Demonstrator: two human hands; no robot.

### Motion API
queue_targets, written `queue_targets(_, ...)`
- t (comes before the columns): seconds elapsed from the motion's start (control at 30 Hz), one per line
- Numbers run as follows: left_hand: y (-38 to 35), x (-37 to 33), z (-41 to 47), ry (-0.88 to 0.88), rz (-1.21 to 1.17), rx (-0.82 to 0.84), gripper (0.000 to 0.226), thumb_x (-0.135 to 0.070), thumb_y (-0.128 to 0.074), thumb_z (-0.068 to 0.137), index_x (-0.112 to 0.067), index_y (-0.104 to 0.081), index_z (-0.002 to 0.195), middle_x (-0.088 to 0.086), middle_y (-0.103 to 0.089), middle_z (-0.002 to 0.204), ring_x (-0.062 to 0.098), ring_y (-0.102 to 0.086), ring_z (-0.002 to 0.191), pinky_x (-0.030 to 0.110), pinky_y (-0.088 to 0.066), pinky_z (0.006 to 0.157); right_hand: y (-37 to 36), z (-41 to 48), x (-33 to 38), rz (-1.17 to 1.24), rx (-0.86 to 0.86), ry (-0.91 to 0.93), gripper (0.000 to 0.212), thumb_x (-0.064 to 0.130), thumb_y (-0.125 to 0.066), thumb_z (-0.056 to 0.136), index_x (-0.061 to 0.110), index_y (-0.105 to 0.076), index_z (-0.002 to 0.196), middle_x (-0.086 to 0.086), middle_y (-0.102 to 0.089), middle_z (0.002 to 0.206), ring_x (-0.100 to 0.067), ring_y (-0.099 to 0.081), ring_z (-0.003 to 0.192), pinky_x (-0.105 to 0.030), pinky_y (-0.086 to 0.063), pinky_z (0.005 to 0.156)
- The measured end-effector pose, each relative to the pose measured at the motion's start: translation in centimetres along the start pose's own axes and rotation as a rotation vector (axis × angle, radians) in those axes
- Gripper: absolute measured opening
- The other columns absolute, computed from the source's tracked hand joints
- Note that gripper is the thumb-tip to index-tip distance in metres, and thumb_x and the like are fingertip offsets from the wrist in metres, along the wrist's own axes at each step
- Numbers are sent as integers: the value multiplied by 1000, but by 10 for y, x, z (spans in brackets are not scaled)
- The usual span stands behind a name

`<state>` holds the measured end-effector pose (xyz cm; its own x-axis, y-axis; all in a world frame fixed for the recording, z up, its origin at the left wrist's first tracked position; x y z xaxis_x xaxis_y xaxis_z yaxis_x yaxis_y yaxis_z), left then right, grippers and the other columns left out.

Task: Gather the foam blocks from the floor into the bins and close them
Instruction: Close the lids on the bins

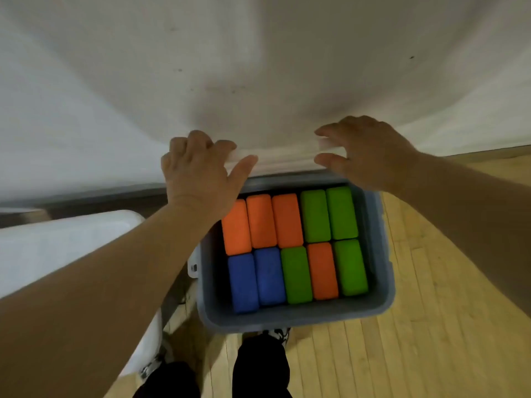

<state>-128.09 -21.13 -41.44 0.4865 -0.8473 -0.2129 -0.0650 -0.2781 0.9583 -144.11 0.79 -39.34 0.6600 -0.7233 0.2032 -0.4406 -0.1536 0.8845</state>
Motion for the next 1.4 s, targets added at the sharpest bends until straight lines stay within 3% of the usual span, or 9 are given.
queue_targets(0.2,-6,27,-32,210,-139,93,67,-76,-16,92,-31,-64,105,-3,-57,96,29,-55,98,48,-47,88,3,-15,41,75,186,65,68,73,-49,89,41,-48,148,13,-49,107,-12,-50,105,-29,-34,82)
queue_targets(0.37,-2,76,-87,734,-598,60,73,-61,-66,90,-34,-38,152,4,-23,159,31,-37,137,40,-52,93,10,-76,149,30,188,130,65,72,-57,87,49,-44,146,17,-46,112,-9,-46,111,-28,-28,80)
queue_targets(0.53,-15,117,-127,1152,-990,120,97,-24,-78,89,-24,-13,161,10,-46,137,17,-50,84,29,-43,58,-36,-99,210,157,310,152,69,67,-51,94,46,-28,156,18,-35,96,-7,-43,100,-27,-33,84)
queue_targets(0.7,-25,141,-152,1089,-1186,67,94,-11,-75,90,-32,-16,160,0,-45,130,14,-51,89,24,-42,55,-58,-84,221,363,391,12,70,73,-52,90,52,-32,154,28,-41,85,0,-46,96,-26,-36,89)
queue_targets(0.87,-14,174,-169,1008,-1376,37,99,-2,-74,89,-40,-17,160,-8,-45,127,17,-56,108,27,-52,70,-67,-44,246,293,294,-44,69,61,-61,93,40,-36,154,8,-53,138,-15,-54,119,-33,-43,98)
queue_targets(0.97,-3,196,-173,879,-1424,77,100,-1,-77,84,-52,-27,154,-17,-49,134,20,-56,122,44,-56,95,-73,-10,258,222,182,-2,79,55,-63,92,35,-26,159,-1,-31,161,-26,-30,147,-41,-31,118)
queue_targets(1.07,3,204,-172,685,-1438,121,96,6,-76,80,-63,-42,137,-27,-55,132,13,-60,122,44,-58,95,-81,23,268,171,226,119,92,72,-57,87,48,-6,160,4,-9,171,-23,-1,157,-46,-7,127)
queue_targets(1.27,-29,205,-172,624,-1393,198,83,-12,-78,80,-64,-43,135,-18,-54,136,19,-60,122,49,-58,97,-111,60,249,125,402,120,69,80,-43,89,60,-25,153,1,-49,145,-22,-42,142,-40,-30,120)
queue_targets(1.4,-80,188,-169,609,-1081,293,72,-34,-62,102,-63,-17,149,-18,-37,151,13,-49,125,39,-50,107,-130,71,228,-20,427,127,70,87,-36,84,63,-29,149,8,-45,114,-25,-54,123,-45,-43,107)
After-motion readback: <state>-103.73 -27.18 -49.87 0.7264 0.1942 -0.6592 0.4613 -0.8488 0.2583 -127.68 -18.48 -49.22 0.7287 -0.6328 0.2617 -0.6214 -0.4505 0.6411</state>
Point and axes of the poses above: each hand's wrist, its own z-axis towards the middle knuckle, its own y-axis out of the back of the hand, x = y × z, the point moved 4 cm from there along z, towards the middle knuckle
